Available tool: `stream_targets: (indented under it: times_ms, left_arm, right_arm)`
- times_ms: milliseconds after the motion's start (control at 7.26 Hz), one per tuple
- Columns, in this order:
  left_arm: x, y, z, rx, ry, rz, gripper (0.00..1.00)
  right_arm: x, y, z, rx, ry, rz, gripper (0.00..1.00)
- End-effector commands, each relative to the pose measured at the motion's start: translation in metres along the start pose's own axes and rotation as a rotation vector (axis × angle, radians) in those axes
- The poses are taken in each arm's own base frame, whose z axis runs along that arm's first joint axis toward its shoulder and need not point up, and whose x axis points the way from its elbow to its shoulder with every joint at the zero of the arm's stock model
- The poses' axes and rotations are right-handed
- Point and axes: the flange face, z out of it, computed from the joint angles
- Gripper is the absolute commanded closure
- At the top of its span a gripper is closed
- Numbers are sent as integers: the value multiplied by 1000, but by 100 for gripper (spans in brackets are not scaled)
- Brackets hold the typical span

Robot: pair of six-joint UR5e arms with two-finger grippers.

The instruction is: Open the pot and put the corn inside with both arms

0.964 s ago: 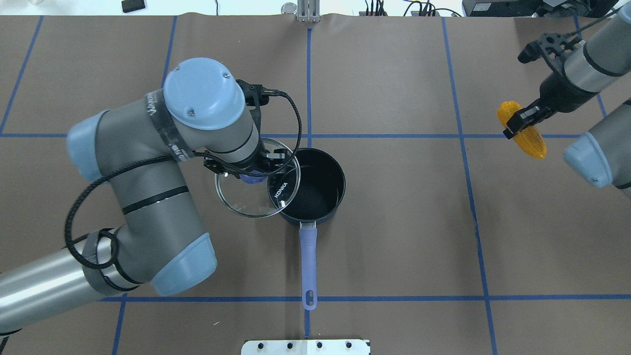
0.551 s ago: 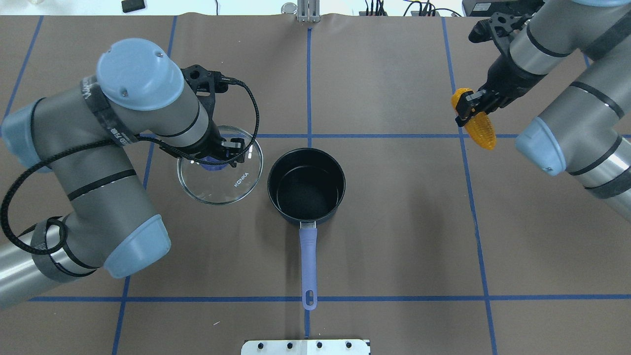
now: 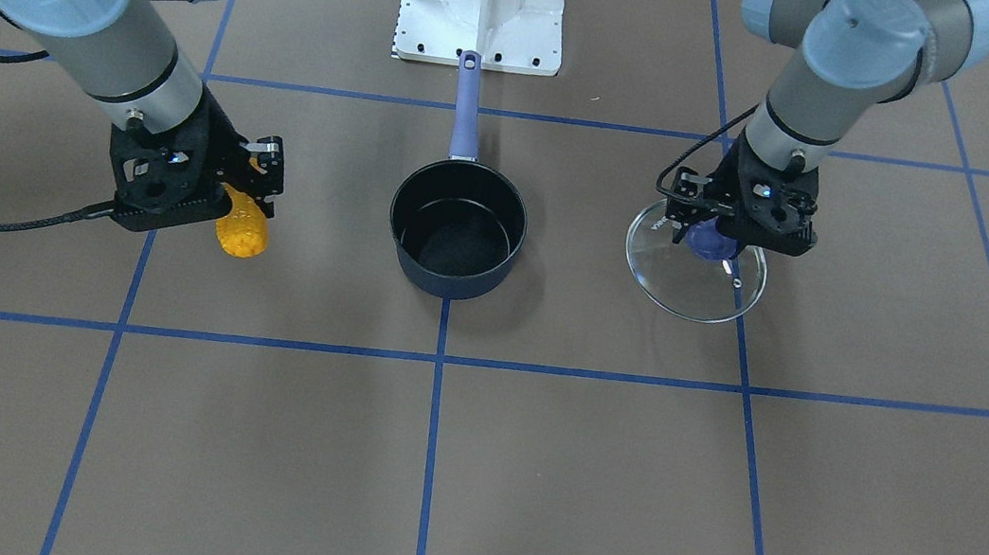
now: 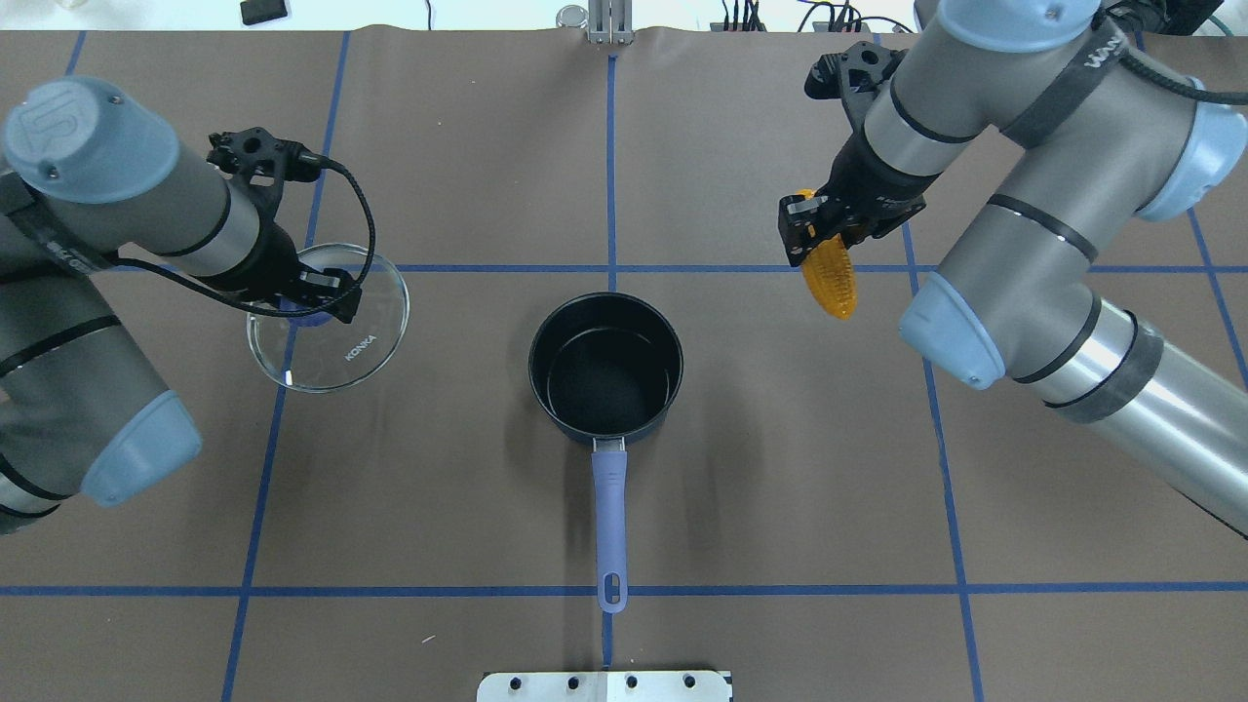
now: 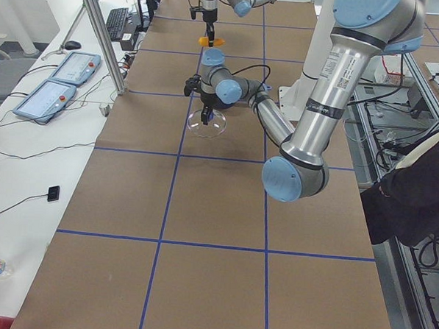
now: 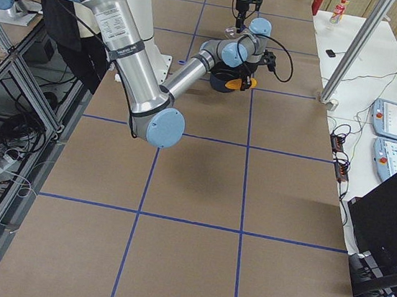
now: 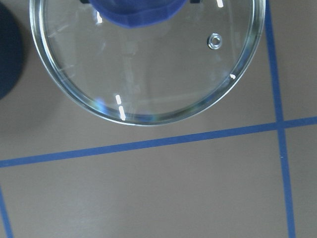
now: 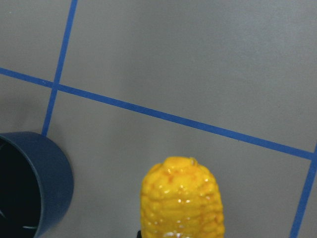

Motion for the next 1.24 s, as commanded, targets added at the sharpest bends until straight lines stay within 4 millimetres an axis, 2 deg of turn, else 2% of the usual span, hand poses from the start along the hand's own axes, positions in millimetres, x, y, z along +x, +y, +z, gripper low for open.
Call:
stream_targets:
  times_ms: [0, 138, 275, 413, 551, 688, 826, 964, 1101]
  left_arm:
    - [-69, 9, 4, -41, -29, 72, 48]
    - [-90, 14, 11, -63, -39, 89, 48]
    - [-124, 11, 30, -47, -35, 125, 48]
    - [-154, 20, 59, -46, 16, 145, 48]
    - [-181, 27, 76, -27, 33, 149, 48]
    - [-196, 34, 84, -33, 38, 154, 48]
    - [-209, 45, 85, -48, 41, 161, 48]
    - [-219, 52, 87, -56, 34, 168, 48]
    - [-221, 53, 87, -54, 33, 168, 48]
  right_arm:
    - [-67, 12, 13, 30, 3, 98, 80]
    - [-87, 19, 18, 33, 2, 110, 80]
    - [-109, 27, 23, 35, 17, 137, 80]
    - [-126, 33, 29, 43, 21, 132, 80]
    - [-135, 40, 36, 39, 25, 130, 80]
    - [-152, 46, 48, 50, 40, 128, 80]
    - [-167, 37, 49, 55, 42, 135, 80]
    - [-173, 38, 51, 52, 41, 136, 80]
    - [-173, 37, 50, 54, 40, 136, 80]
